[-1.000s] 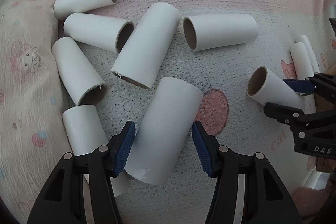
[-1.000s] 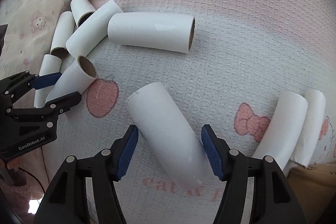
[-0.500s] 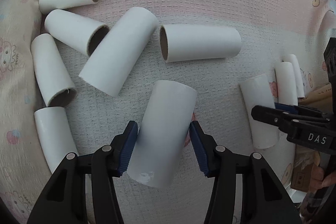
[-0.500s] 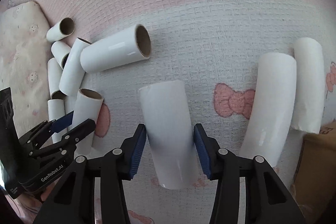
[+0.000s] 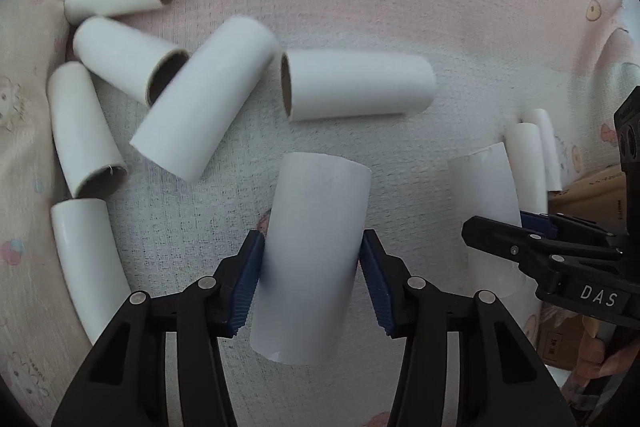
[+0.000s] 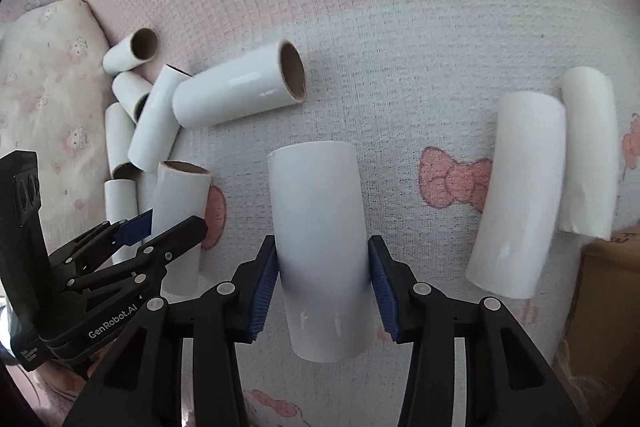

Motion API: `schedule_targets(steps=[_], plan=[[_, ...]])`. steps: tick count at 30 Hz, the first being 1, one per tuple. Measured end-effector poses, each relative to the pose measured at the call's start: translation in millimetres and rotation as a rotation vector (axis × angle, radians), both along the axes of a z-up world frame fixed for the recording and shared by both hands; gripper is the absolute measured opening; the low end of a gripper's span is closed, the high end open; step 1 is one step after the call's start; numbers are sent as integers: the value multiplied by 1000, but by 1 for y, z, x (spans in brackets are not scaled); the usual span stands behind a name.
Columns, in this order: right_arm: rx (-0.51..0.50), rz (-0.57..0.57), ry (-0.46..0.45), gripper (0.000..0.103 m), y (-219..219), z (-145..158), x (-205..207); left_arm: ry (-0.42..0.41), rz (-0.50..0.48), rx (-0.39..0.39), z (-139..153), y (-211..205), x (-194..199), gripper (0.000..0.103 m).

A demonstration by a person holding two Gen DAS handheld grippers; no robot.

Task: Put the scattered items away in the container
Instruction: 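Close the left tool on a white tube while the right tool grasps another, then lift both held tubes and carry them toward the cardboard box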

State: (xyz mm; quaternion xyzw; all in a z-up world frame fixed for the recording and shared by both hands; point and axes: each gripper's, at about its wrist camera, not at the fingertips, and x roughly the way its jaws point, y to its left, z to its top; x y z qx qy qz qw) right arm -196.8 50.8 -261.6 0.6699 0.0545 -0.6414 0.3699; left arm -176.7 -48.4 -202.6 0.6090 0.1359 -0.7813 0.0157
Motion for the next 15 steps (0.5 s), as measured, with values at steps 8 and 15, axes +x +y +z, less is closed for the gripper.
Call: schedule_targets(steps=[8, 15], plan=[[-87, -32, 136, 42, 17, 72, 1, 200, 6, -31, 73, 17, 11, 53], [-156, -80, 296, 42, 61, 142, 19, 346, -18, -20, 137, 41, 20, 53]])
